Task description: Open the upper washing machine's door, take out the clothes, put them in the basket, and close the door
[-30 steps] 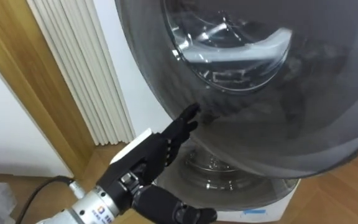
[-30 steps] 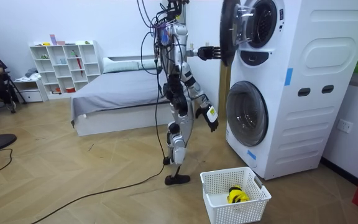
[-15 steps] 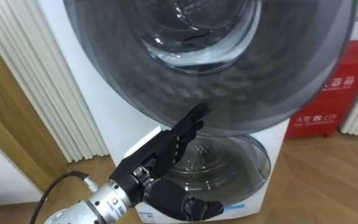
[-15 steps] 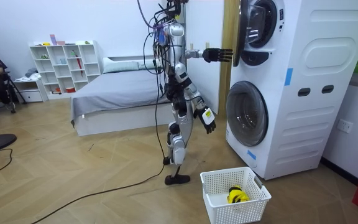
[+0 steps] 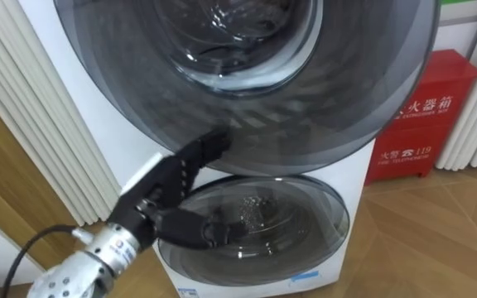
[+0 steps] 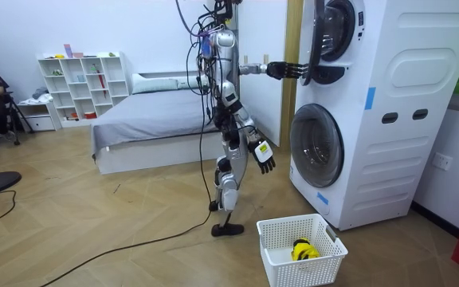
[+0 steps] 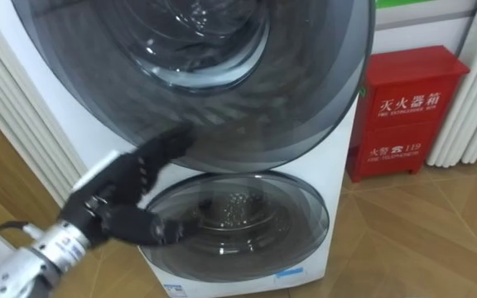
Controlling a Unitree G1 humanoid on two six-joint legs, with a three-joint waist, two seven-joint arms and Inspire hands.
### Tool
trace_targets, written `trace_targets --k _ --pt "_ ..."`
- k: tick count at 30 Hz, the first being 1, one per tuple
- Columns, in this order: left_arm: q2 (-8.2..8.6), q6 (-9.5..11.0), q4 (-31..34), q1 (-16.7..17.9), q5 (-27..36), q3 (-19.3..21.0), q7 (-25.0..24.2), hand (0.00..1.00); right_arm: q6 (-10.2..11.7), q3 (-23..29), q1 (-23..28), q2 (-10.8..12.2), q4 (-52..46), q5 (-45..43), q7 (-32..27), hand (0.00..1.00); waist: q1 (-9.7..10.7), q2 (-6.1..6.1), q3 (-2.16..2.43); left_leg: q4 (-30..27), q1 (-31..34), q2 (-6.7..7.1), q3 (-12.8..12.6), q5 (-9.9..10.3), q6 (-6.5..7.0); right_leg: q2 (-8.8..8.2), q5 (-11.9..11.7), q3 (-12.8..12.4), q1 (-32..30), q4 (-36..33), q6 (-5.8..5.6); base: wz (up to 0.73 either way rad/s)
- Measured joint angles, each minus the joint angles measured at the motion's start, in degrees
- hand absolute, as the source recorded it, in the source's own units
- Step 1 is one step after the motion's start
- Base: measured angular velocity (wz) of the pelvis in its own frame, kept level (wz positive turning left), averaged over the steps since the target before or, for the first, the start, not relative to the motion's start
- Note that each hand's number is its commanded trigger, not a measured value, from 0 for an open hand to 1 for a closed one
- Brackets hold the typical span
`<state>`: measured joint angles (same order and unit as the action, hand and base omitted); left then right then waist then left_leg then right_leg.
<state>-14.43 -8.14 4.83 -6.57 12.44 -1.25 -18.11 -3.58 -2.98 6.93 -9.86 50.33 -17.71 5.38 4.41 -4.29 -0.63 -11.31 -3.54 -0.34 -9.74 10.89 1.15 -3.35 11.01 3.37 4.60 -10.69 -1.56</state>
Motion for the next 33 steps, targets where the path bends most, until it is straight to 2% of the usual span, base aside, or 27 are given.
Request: trace_targets --k 4,5,7,8,13,16,18,21,23,27,29,33 --pt "-0.29 -0.01 -4.34 -3.03 3.77 0.7 3.11 0.0 -0.01 -0.03 0.07 0.18 -0.04 -0.09 -1.18 0.0 -0.16 -0.65 0.09 0.62 -0.27 -0.04 -0.27 0.02 -0.01 0.11 0.01 -0.37 -0.29 -0.01 0.01 -0.05" --pt "-0.32 -0.01 -5.97 -4.24 3.91 1.64 4.17 0.0 -0.03 0.02 0.06 0.17 -0.04 -0.53 -1.56 0.0 -0.56 -0.85 0.14 0.67 -0.26 -0.21 -1.0 0.02 -0.02 0.34 0.0 -1.35 -0.79 -0.16 0.03 -0.25" --pt "-1.08 -0.04 -10.26 -7.38 3.96 3.18 5.42 0.0 -0.05 0.07 0.13 0.17 -0.08 -0.86 -1.53 0.0 -0.72 -1.07 0.3 0.67 -0.28 -0.3 -1.13 0.02 -0.03 0.53 -0.15 -1.8 -0.75 -0.13 0.26 -0.17" --pt "-2.31 -0.1 -12.93 -9.81 3.94 3.4 6.37 0.0 -0.05 0.43 0.28 0.22 -0.14 -0.87 -1.5 0.0 -0.57 -1.12 0.34 0.67 -0.34 -0.3 -1.16 0.01 -0.03 0.53 -0.18 -1.86 -0.67 -0.15 0.29 -0.04" --pt "-5.2 -0.19 -15.62 -13.7 4.3 3.43 8.34 0.0 -0.11 1.36 1.44 0.37 -1.82 -1.4 -1.41 0.0 -0.41 -1.27 0.44 0.56 -0.42 -0.17 -1.42 0.01 -0.04 0.5 -0.19 -3.12 -0.7 -0.14 0.29 -0.07" --pt "-7.91 -0.89 -15.8 -15.78 4.61 3.56 9.19 0.0 -0.34 3.01 1.93 0.35 -2.59 -3.38 -0.83 0.0 -0.64 -1.45 0.53 0.45 -0.45 -0.21 -1.39 0.01 -0.04 0.5 -0.19 -3.09 -0.71 -0.07 0.29 0.02" --pt "-9.94 -1.49 -16.56 -18.07 4.62 3.76 10.29 0.0 -0.45 4.68 2.74 0.25 -4.35 -5.84 -0.42 0.0 -0.63 -2.14 0.48 0.46 -0.56 -0.19 -1.23 0.01 -0.04 0.5 -0.2 -3.07 -0.53 -0.13 0.29 0.02" --pt "-10.72 -1.92 -17.5 -19.42 5.04 3.76 11.35 0.0 -1.36 5.35 2.7 -0.2 -4.38 -6.24 -0.42 0.0 -1.12 -3.26 0.51 0.68 -1.06 -0.17 -1.33 0.01 -0.04 0.52 -0.19 -3.25 -0.34 -0.35 0.28 -0.01" --pt "-11.73 -2.91 -18.34 -21.94 6.33 3.77 13.28 0.0 -1.56 5.49 2.8 -0.58 -4.28 -5.65 -0.42 0.0 -1.57 -3.81 0.71 0.9 -1.19 -0.18 -1.21 0.01 -0.04 0.6 -0.1 -3.23 -0.66 -0.92 0.22 0.0" --pt "-14.67 -3.04 -18.93 -26.56 9.46 3.82 16.81 0.0 -2.33 5.49 3.78 -0.79 -5.46 -4.9 -0.53 0.0 -1.86 -3.82 0.73 0.96 -1.43 -0.13 -1.18 0.0 -0.04 0.63 -0.02 -3.3 -0.67 -1.01 0.2 0.0" --pt "-15.47 -3.04 -19.01 -27.41 10.57 3.82 17.71 0.0 -2.55 5.43 3.92 -0.78 -5.68 -4.59 -0.62 0.0 -1.87 -3.69 0.66 0.96 -1.6 -0.13 -1.21 0.0 -0.04 0.63 -0.03 -3.33 -0.53 -1.03 0.2 0.0" --pt "-15.61 -3.03 -18.87 -27.45 11.9 3.83 18.01 0.0 -2.98 5.36 4.29 -0.79 -6.41 -4.66 -1.02 0.0 -2.03 -3.84 0.78 0.93 -1.54 -0.15 -1.25 0.0 -0.04 0.64 -0.03 -3.3 -0.63 -1.04 0.21 0.0"
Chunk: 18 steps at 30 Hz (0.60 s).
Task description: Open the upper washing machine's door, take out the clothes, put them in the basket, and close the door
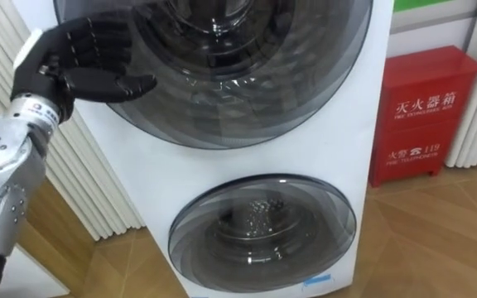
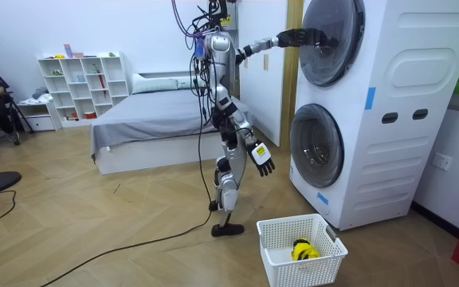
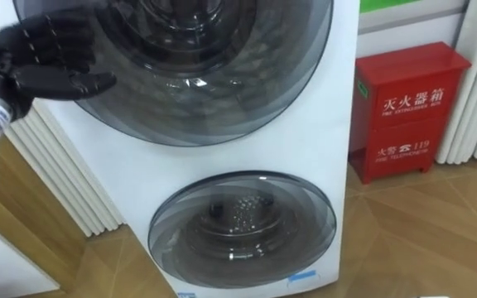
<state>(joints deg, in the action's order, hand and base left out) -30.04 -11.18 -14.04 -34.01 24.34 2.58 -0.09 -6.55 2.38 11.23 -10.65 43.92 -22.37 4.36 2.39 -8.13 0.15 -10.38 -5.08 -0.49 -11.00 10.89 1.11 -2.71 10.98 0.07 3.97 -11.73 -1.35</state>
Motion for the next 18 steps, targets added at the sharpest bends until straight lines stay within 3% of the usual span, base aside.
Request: trace_targets --k 4,7,9,10,11,12,14,15,16,17,18 --pt "0.1 0.43 -0.58 0.07 1.01 -0.02 0.1 0.0 -0.49 -0.25 0.17 -0.05 -0.34 0.13 -0.32 0.0 -0.09 0.45 -0.28 -0.14 0.0 0.02 0.04 -0.01 0.01 -0.05 0.0 0.02 0.04 -0.05 0.0 0.0" --pt "2.28 3.6 -0.46 3.6 0.86 0.66 0.42 0.0 -0.49 -1.24 0.16 -0.34 -0.31 1.25 -0.53 0.0 0.22 0.61 -0.35 -0.22 -0.46 0.09 0.02 -0.03 0.02 -0.14 0.01 0.03 0.49 -0.05 -0.01 0.0" --pt "6.16 7.04 0.0 8.86 0.83 1.61 0.85 0.0 -0.32 -1.85 -0.14 -0.35 0.6 1.81 -0.49 0.0 0.72 1.03 -0.38 -0.23 -1.09 0.16 0.05 -0.03 0.02 -0.22 0.21 -0.01 1.03 -0.08 0.0 -0.03" --pt "9.01 9.75 0.63 13.07 0.69 1.66 1.26 0.0 -0.36 -3.02 -0.14 -0.35 0.95 2.93 -0.54 0.0 0.89 1.58 -0.18 -0.21 -1.48 0.18 0.04 -0.03 0.02 -0.28 0.44 0.06 1.25 -0.26 0.04 -0.06" --pt "11.4 11.19 0.42 17.66 -0.31 0.84 1.23 0.0 -0.36 -4.04 -0.12 -0.3 1.3 4.15 -0.54 0.0 0.93 2.46 0.04 -0.2 -1.74 0.15 0.05 -0.05 -0.01 -0.27 0.66 0.11 1.43 -0.41 0.13 -0.05" --pt "12.68 11.42 -0.01 19.41 -1.64 0.16 1.22 0.0 -0.32 -4.67 -0.2 -0.23 1.7 4.74 -0.55 0.0 0.94 2.93 0.0 -0.2 -1.95 0.09 0.05 -0.05 -0.02 -0.21 0.67 0.12 1.66 -0.31 0.15 0.0" --pt "16.93 10.25 -4.61 28.31 -7.52 -4.19 1.5 0.0 -0.04 -6.22 -0.62 -0.03 3.6 8.41 -0.53 0.0 0.83 5.05 0.03 -0.22 -2.16 -0.02 0.26 -0.04 -0.06 -0.16 0.65 0.5 2.15 0.07 0.24 0.04" --pt "18.56 8.79 -9.36 31.85 -9.73 -5.54 1.69 0.0 0.28 -6.17 -0.66 0.29 4.06 8.98 -0.53 0.0 0.58 6.26 -0.35 -0.28 -2.04 -0.04 0.29 -0.03 -0.08 -0.15 0.65 0.62 2.12 0.15 0.25 0.06" --pt "19.14 8.18 -11.56 33.47 -10.77 -5.84 1.71 0.0 0.42 -6.11 -0.66 0.58 4.06 9.03 -0.58 0.0 0.64 6.4 -0.25 -0.38 -1.86 -0.06 0.37 0.0 -0.14 -0.15 0.63 0.9 2.12 0.28 0.29 0.14" --pt "19.85 6.84 -14.69 36.35 -12.45 -5.86 1.93 0.0 0.83 -6.02 -0.62 1.24 4.12 9.1 -0.62 0.0 0.75 7.97 -0.62 -0.52 -1.23 -0.16 0.9 0.19 -0.42 -0.08 0.58 1.57 1.94 0.54 0.36 0.19" --pt "19.97 6.59 -16.28 37.45 -12.9 -6.0 2.1 0.0 0.95 -6.02 -0.58 1.57 4.35 9.11 -0.59 0.0 0.66 8.76 -0.68 -0.52 -0.76 -0.23 1.1 0.24 -0.48 -0.01 0.5 1.77 1.68 0.73 0.42 0.21"
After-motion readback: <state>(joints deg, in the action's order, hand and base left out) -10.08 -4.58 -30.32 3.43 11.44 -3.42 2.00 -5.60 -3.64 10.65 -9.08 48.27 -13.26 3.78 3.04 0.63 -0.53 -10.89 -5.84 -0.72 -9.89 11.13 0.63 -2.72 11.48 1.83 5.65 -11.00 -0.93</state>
